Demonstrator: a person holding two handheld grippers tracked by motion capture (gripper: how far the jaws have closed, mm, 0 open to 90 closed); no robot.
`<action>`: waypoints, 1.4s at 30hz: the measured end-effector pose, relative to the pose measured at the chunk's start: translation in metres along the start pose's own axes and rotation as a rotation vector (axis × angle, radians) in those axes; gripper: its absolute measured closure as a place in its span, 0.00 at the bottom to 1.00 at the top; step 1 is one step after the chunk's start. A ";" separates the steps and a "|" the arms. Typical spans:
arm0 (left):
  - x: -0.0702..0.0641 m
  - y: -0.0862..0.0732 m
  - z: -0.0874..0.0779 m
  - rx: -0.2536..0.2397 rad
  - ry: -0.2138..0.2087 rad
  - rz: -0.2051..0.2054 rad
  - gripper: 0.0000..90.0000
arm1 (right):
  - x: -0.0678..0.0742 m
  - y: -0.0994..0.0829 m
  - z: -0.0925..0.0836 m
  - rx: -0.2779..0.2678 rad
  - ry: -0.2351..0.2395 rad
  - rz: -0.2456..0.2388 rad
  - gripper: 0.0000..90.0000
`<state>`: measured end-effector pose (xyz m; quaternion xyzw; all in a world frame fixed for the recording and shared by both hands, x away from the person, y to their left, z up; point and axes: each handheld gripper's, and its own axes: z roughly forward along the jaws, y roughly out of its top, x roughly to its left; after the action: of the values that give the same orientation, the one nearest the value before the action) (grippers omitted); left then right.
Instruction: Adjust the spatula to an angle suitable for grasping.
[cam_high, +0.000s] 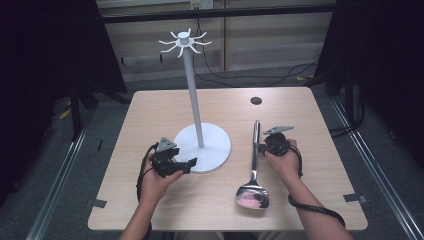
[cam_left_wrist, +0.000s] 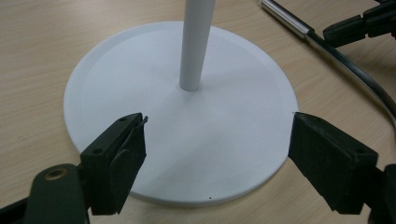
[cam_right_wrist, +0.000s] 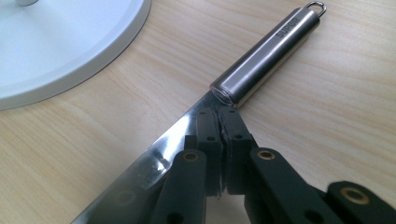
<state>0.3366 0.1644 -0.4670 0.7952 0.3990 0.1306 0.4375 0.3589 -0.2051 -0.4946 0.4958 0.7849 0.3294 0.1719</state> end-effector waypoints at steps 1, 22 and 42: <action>0.000 0.000 0.000 0.001 0.000 0.003 0.21 | 0.000 0.000 0.001 0.000 0.004 -0.008 0.97; -0.001 0.000 0.000 0.010 -0.001 0.009 0.21 | 0.014 0.005 0.010 0.017 0.035 -0.021 0.97; -0.002 0.000 0.002 0.010 -0.002 0.011 0.21 | 0.026 0.010 0.012 0.019 0.051 -0.034 0.96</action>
<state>0.3361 0.1621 -0.4678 0.7997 0.3948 0.1304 0.4332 0.3612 -0.1747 -0.4948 0.4753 0.8005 0.3317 0.1526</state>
